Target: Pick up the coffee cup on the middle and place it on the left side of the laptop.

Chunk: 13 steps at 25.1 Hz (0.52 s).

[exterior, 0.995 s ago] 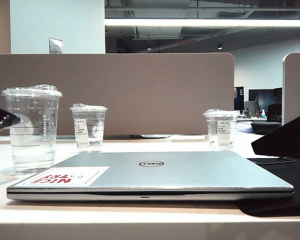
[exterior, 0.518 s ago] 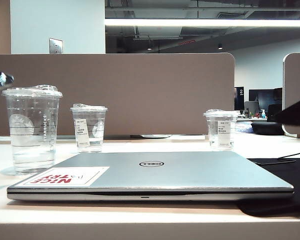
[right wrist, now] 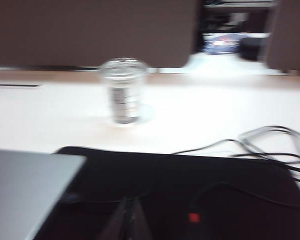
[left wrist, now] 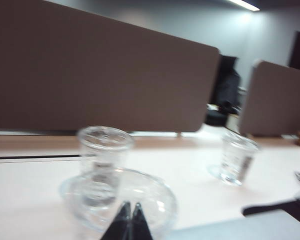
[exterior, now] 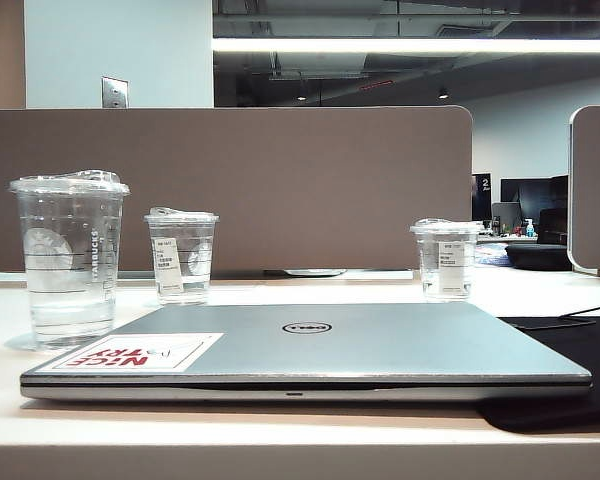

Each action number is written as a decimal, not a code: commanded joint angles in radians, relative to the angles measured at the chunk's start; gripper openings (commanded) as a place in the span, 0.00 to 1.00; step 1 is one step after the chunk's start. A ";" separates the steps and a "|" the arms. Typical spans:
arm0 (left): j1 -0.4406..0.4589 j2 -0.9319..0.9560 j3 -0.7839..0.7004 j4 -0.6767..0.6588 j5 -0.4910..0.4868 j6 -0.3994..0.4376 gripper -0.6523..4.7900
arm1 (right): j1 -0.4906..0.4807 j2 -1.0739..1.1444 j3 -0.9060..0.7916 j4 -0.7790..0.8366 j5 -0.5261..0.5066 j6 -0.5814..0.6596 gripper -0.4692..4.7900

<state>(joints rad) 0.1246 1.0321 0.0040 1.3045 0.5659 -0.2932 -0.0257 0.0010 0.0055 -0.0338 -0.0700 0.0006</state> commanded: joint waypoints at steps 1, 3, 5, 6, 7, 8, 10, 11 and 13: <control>0.001 -0.072 0.003 -0.084 -0.064 0.000 0.11 | -0.071 -0.002 -0.004 0.011 0.000 -0.001 0.08; 0.001 -0.142 0.003 -0.160 -0.080 0.008 0.11 | -0.111 -0.002 -0.004 0.010 0.000 -0.001 0.08; 0.000 -0.189 0.003 -0.205 -0.081 0.008 0.11 | -0.128 -0.002 -0.004 0.010 0.000 -0.001 0.08; 0.000 -0.221 0.003 -0.235 -0.087 0.009 0.11 | -0.135 -0.002 -0.004 0.008 0.000 -0.001 0.08; 0.000 -0.249 0.003 -0.263 -0.098 0.013 0.11 | -0.135 -0.002 -0.004 0.008 0.001 -0.001 0.08; 0.000 -0.277 0.003 -0.295 -0.110 0.026 0.11 | -0.134 -0.002 -0.004 0.008 0.000 -0.001 0.08; 0.000 -0.345 0.003 -0.375 -0.148 0.061 0.11 | -0.119 -0.002 -0.004 0.008 0.000 -0.001 0.08; 0.000 -0.388 0.003 -0.426 -0.170 0.078 0.11 | -0.109 -0.002 -0.004 0.008 0.000 -0.001 0.08; 0.000 -0.473 0.003 -0.528 -0.209 0.097 0.11 | -0.089 -0.002 -0.004 0.008 0.000 -0.001 0.08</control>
<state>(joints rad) 0.1242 0.6086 0.0040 0.8688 0.3988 -0.2276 -0.1246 0.0010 0.0055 -0.0433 -0.0692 0.0002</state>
